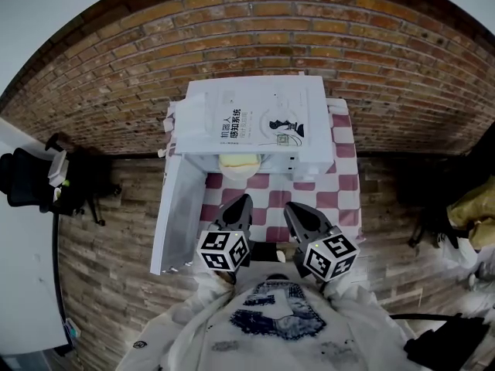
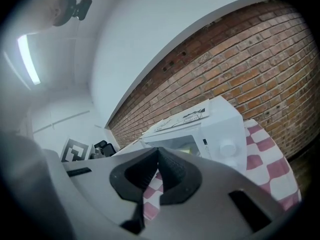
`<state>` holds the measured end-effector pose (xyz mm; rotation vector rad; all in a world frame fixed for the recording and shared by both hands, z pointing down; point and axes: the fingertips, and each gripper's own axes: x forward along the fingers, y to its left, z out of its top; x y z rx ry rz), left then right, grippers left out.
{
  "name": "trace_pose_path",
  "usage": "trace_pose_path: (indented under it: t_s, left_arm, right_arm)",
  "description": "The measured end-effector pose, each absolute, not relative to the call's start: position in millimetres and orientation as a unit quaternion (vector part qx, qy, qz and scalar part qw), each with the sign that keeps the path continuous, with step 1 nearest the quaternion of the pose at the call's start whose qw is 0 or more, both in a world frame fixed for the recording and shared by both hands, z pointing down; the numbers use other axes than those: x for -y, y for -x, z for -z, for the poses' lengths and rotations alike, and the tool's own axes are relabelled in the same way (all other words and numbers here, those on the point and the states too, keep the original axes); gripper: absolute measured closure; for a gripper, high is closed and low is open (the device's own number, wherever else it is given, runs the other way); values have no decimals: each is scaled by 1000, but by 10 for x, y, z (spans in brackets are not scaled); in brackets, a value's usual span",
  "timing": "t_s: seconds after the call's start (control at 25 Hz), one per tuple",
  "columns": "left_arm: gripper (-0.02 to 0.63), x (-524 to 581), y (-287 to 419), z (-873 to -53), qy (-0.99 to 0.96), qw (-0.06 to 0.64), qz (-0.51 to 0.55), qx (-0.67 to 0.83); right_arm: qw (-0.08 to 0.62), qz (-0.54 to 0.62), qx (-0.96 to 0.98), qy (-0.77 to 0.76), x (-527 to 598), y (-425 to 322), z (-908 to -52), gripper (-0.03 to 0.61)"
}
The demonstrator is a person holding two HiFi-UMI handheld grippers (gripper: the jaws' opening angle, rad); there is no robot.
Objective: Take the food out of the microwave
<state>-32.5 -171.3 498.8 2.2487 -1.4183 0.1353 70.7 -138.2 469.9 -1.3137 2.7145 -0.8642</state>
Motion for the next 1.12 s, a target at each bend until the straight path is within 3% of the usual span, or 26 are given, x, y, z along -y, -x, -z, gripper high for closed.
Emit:
trace_pose_path:
  t_s: [0.24, 0.4, 0.92, 1.12]
  left_arm:
    - [603, 1805, 443, -5123, -812, 264, -37, 520]
    - [524, 1849, 470, -5204, -809, 280, -32, 516]
    - [374, 2061, 481, -5410, -794, 332, -6, 510]
    - [371, 2128, 506, -5539, -788, 348, -7, 508]
  right_arm:
    - [-5, 280, -868, 409, 1443, -549, -4737, 564]
    - [-10, 281, -871, 403, 1497, -487, -4760, 565]
    - [-18, 283, -869, 405, 1654, -500, -4794, 565]
    - [-20, 282, -869, 406, 1690, -512, -4800, 565]
